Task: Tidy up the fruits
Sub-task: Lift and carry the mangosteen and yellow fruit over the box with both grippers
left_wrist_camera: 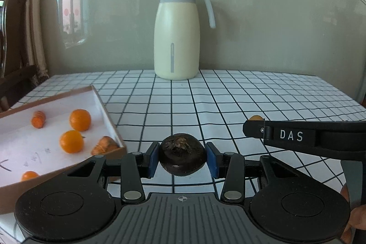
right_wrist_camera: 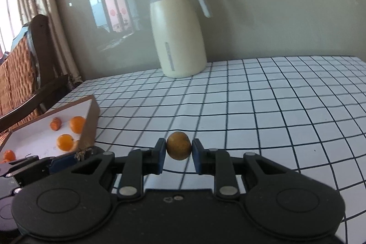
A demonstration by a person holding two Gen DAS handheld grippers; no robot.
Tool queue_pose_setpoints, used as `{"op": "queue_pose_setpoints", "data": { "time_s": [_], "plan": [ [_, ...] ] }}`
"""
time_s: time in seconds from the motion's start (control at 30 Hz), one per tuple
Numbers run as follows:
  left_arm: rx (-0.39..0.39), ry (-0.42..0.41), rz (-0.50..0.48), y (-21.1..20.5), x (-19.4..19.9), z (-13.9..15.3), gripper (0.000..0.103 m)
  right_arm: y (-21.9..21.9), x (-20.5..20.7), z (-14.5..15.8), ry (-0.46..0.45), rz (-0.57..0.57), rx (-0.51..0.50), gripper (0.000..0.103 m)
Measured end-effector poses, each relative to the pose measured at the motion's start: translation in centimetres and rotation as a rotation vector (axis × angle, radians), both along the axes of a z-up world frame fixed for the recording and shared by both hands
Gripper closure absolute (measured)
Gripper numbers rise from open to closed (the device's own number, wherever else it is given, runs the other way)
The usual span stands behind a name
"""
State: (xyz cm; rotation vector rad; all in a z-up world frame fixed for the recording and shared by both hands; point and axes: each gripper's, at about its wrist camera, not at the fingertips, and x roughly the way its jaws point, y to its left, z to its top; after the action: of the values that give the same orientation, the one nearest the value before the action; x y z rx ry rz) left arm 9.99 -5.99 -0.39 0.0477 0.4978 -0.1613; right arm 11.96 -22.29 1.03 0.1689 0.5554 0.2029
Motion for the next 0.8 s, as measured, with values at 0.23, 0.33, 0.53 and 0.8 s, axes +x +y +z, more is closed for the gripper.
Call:
{"op": "queue_pose_setpoints", "data": {
  "time_s": [0.23,0.33,0.53,0.8],
  "plan": [
    [-0.018,-0.034,0.024,3.0,-1.8,1.3,0.060,2.5,-1.1,1.5,-0.036,0.059,0.008,0.087],
    [-0.037,-0.059,0.050,4.6,-2.6,2.2,0.060,3.8,-1.4,2.4,-0.070,0.088,0.023,0.087],
    [-0.052,-0.113,0.150,8.5,-3.5,3.3,0.060,6.8,-1.2,3.7,-0.139,0.158,0.063,0.087],
    [-0.061,-0.145,0.336,14.8,-3.7,3.5,0.060,10.9,0.1,3.9,-0.176,0.227,0.096,0.087]
  ]
}}
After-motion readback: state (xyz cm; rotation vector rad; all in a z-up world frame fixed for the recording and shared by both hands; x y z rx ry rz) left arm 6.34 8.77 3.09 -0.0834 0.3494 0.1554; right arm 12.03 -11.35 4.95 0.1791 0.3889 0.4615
